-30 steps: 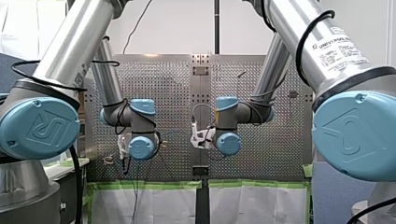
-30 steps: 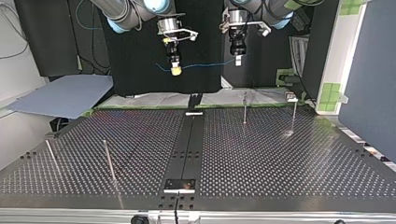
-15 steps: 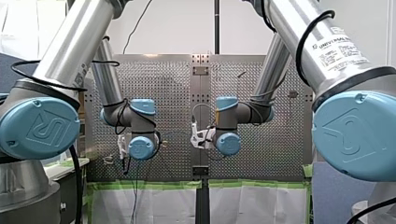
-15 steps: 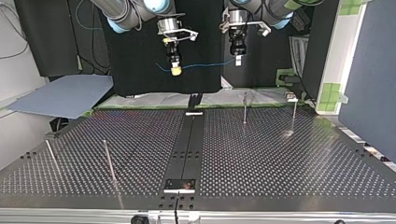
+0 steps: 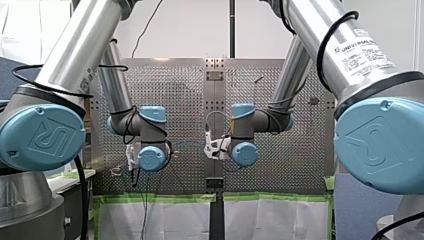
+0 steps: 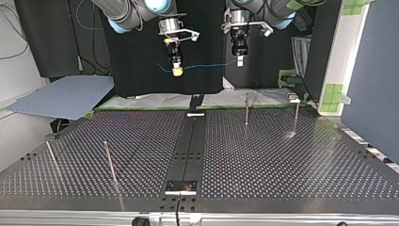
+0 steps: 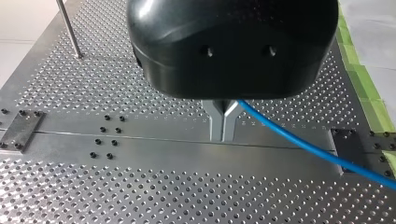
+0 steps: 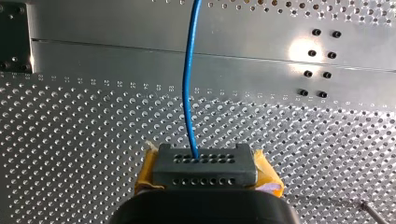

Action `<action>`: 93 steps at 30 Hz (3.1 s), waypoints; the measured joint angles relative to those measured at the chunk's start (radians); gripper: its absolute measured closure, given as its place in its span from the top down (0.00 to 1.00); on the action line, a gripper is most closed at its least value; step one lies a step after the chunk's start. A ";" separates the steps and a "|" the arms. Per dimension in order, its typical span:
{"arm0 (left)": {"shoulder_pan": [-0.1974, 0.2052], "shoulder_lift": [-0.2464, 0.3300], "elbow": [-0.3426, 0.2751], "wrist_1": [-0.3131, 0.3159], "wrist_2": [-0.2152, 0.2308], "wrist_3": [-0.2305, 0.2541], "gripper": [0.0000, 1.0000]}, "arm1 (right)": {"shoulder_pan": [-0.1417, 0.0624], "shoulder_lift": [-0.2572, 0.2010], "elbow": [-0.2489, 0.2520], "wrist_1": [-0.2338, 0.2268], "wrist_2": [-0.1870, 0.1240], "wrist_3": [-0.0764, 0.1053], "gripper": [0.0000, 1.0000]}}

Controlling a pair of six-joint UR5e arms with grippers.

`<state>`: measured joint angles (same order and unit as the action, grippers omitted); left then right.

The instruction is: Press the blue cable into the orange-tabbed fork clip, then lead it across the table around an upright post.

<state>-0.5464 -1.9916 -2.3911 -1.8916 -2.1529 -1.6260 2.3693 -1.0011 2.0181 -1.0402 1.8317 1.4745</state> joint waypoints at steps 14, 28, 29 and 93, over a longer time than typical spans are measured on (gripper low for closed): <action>0.000 0.000 0.000 0.000 0.000 0.000 0.01 | 0.000 0.000 0.000 0.000 0.000 0.000 0.00; 0.000 0.000 0.000 0.000 0.000 0.000 0.01 | 0.000 0.000 0.000 0.000 0.000 0.000 0.00; 0.000 0.000 0.000 0.000 0.000 0.000 0.01 | 0.000 0.000 0.000 0.000 0.000 0.000 0.00; 0.028 0.009 -0.001 -0.078 -0.057 -0.031 0.01 | 0.045 0.167 -0.109 0.081 0.034 0.011 0.00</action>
<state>-0.5184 -1.9821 -2.3917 -1.9700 -2.2102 -1.6573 2.4138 -0.8344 1.9088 -0.9587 1.8656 1.4852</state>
